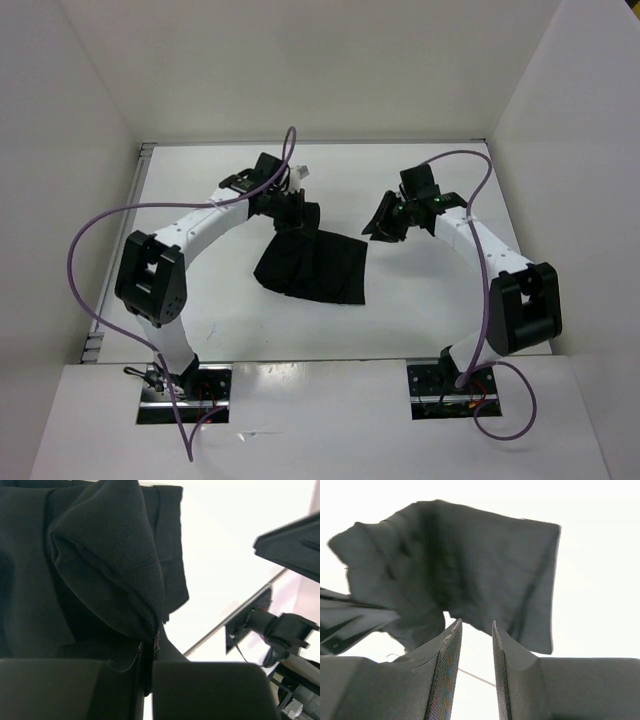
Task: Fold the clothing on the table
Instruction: Fold the skirt
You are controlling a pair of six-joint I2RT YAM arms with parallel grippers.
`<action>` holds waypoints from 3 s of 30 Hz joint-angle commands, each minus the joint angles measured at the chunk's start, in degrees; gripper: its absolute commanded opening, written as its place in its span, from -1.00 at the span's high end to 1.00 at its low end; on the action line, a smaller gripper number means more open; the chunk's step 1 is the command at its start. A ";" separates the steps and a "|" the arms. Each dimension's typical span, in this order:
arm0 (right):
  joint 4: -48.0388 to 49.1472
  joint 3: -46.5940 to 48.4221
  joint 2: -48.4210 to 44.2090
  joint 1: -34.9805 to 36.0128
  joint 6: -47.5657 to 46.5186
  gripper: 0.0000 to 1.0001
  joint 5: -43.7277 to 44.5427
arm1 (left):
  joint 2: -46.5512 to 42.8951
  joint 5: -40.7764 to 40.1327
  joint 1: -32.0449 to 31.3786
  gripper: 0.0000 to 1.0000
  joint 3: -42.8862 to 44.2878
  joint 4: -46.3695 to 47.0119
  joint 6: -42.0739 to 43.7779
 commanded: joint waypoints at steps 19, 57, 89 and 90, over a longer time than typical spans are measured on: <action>-6.40 -3.62 -8.78 -6.31 -3.74 0.27 4.04 | 15.63 7.13 -10.74 -0.31 9.68 9.39 -12.96; -4.29 -0.61 14.42 5.90 0.21 0.15 13.44 | -12.68 -9.89 13.96 0.01 -9.66 6.78 2.33; -10.17 -11.09 2.67 7.84 8.88 0.24 22.84 | -19.70 -17.10 15.01 -1.00 -16.42 4.59 4.44; -10.96 -11.09 -0.40 8.36 10.65 0.06 24.25 | -20.50 -17.10 15.02 -1.00 -16.42 4.58 4.44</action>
